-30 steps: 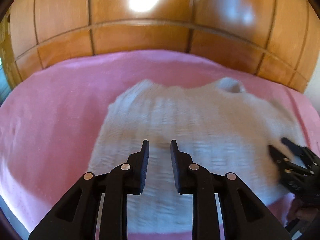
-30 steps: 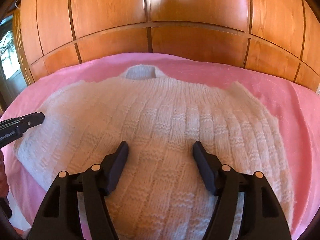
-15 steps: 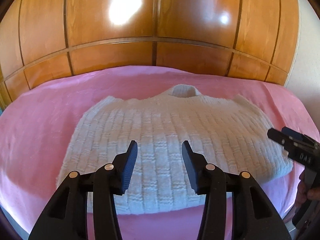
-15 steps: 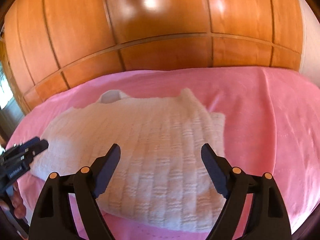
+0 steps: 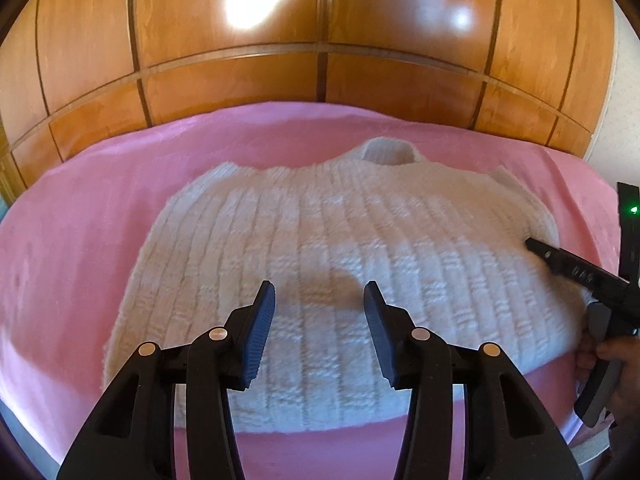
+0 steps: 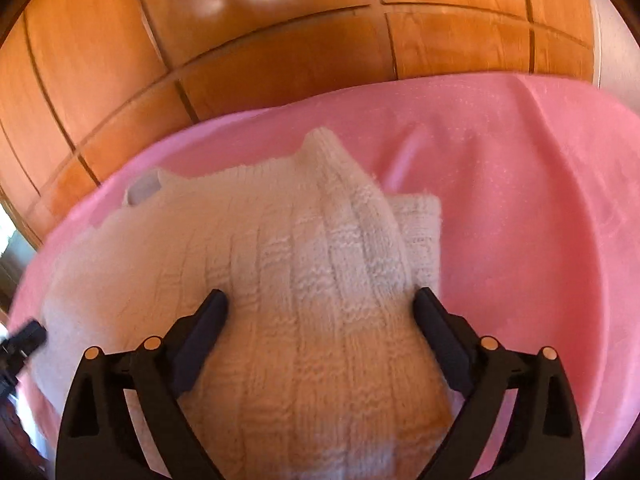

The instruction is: Fold small clothes

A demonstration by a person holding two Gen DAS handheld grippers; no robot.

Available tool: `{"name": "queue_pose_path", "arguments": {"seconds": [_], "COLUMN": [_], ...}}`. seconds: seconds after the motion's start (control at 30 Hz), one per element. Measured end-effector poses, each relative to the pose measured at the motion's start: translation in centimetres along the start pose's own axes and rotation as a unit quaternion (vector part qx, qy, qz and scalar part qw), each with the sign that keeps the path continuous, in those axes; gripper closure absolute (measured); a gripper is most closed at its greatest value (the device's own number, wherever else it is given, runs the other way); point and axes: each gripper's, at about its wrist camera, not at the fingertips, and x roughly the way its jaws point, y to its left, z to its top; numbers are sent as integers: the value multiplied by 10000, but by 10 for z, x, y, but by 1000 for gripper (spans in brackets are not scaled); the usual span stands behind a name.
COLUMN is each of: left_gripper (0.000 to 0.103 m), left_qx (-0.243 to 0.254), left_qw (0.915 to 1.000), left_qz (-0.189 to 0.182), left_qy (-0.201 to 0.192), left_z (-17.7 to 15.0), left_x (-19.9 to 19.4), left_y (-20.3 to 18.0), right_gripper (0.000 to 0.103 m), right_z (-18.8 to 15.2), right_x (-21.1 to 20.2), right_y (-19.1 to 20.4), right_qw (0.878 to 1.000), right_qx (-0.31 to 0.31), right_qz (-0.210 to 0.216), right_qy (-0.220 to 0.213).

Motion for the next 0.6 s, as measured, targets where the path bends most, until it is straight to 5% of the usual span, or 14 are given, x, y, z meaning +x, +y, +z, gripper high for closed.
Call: {"name": "queue_pose_path", "arguments": {"seconds": [0.23, 0.47, 0.6], "left_gripper": [58, 58, 58], "left_qx": [-156, -1440, -2038], "left_qw": [9995, 9868, 9766], "left_qz": [257, 715, 499], "left_qy": [-47, 214, 473], "left_z": [0, -13, -30], "left_x": [-2, -3, 3], "left_y": [20, 135, 179], "right_gripper": [8, 7, 6], "right_z": [-3, -8, -9], "right_x": [-2, -4, -4], "right_y": [0, -1, -1], "right_qw": [9999, 9997, 9997], "right_qx": [-57, -54, -49], "right_qz": [78, 103, 120], "right_qy": [-123, -213, -226]}}
